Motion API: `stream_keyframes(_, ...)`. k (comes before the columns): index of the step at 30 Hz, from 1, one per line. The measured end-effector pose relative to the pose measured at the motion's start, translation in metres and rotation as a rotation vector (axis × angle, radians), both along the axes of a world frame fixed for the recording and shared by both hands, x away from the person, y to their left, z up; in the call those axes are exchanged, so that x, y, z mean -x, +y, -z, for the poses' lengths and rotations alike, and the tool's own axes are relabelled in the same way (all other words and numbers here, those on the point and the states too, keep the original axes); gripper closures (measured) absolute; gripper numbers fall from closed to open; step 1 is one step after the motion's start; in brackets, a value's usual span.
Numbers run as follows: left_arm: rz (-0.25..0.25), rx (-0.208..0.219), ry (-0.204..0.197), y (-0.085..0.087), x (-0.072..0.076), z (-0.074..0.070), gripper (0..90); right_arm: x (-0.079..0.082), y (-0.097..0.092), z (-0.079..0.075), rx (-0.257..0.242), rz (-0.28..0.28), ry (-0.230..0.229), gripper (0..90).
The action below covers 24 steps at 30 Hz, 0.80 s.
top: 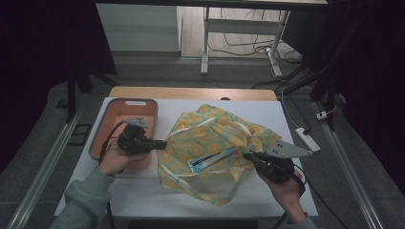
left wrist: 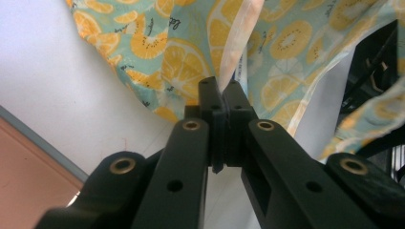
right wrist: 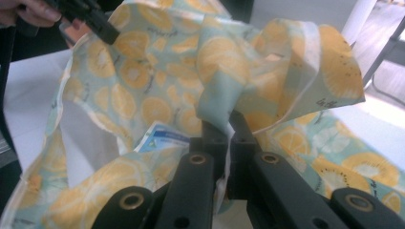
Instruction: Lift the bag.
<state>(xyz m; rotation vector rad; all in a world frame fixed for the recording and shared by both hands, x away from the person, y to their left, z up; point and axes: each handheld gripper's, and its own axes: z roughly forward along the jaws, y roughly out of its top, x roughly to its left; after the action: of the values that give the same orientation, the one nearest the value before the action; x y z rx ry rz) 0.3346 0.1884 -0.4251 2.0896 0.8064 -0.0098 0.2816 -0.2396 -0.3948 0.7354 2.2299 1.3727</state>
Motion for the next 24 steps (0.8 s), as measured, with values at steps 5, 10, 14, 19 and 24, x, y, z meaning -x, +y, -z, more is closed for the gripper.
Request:
stream_keyframes(5,-0.015,0.033,-0.018,0.008,0.002,-0.009,89.3,-0.004,-0.002,-0.015,-0.035,0.004,-0.032,89.7)
stream_keyframes(10,-0.019,0.092,-0.045,0.016,0.006,-0.023,89.4,-0.008,-0.004,-0.034,-0.064,0.006,-0.082,89.7)
stream_keyframes(14,-0.017,0.134,-0.082,0.021,0.010,-0.039,89.4,-0.009,-0.006,-0.052,-0.082,0.008,-0.130,89.8)
stream_keyframes(19,-0.028,0.158,-0.114,0.025,0.011,-0.054,89.3,-0.013,-0.006,-0.067,-0.115,0.008,-0.154,89.9)
stream_keyframes(24,-0.042,0.183,-0.146,0.026,0.013,-0.064,89.4,-0.017,-0.007,-0.072,-0.137,0.009,-0.167,89.9)
